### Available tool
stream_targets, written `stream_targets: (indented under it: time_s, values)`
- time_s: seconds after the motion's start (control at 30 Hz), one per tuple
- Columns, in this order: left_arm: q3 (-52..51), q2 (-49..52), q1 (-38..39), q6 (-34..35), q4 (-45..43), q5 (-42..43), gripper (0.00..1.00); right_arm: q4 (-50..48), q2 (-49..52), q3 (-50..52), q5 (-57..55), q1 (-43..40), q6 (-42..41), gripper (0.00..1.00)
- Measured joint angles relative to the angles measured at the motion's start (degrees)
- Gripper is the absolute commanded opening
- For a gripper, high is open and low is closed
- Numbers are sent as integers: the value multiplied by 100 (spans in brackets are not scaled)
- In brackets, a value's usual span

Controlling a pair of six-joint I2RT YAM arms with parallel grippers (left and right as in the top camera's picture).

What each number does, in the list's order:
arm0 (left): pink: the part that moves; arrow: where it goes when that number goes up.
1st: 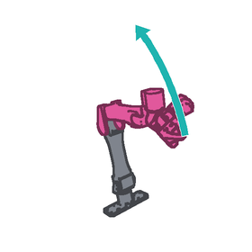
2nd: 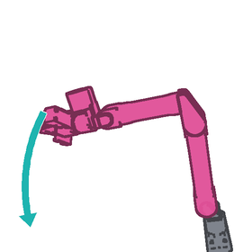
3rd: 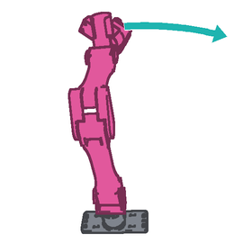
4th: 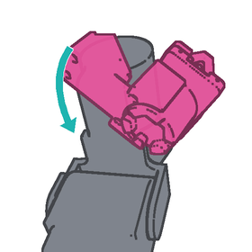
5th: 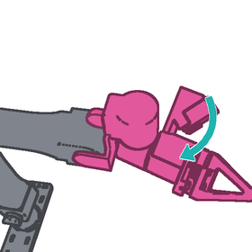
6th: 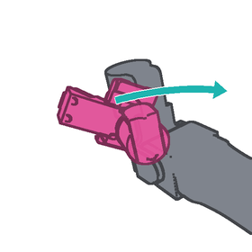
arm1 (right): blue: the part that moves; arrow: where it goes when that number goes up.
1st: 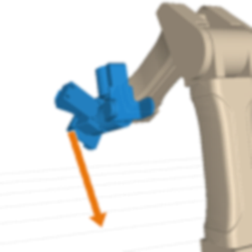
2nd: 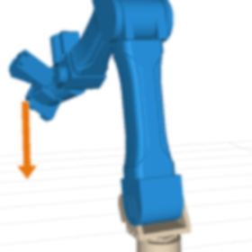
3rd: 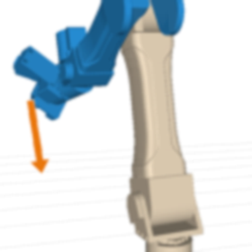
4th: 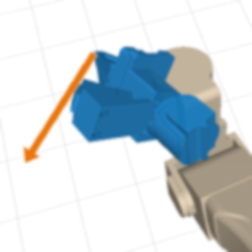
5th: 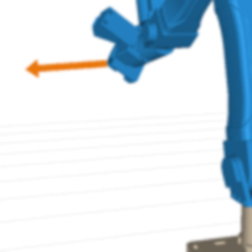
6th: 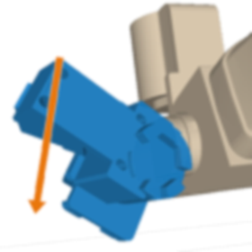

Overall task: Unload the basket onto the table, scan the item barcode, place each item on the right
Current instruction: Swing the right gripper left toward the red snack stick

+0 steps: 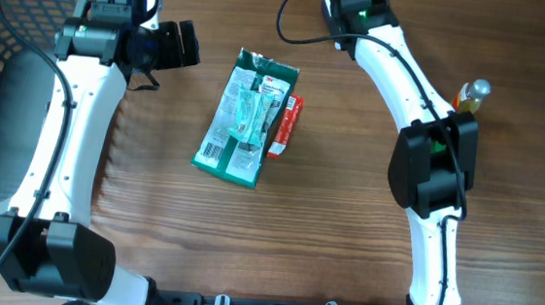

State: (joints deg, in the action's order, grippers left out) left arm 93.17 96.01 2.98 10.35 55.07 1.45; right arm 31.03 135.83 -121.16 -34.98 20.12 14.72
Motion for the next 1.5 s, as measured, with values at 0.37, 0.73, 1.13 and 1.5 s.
stream_targets:
  time_s: [0.37,0.73,1.13,1.5]
  values:
    - [0,0,0,-2,-2,0,100,-505,2,0,-149,94,1333,4]
    - [-2,0,0,-2,-2,0,100,-678,481,-2,-20,103,1897,4]
    - [0,0,0,-2,-2,2,100,339,-105,7,-39,111,1102,4]
    - [-2,0,0,-2,-7,0,100,5919,-2015,439,2068,-105,-2638,4]
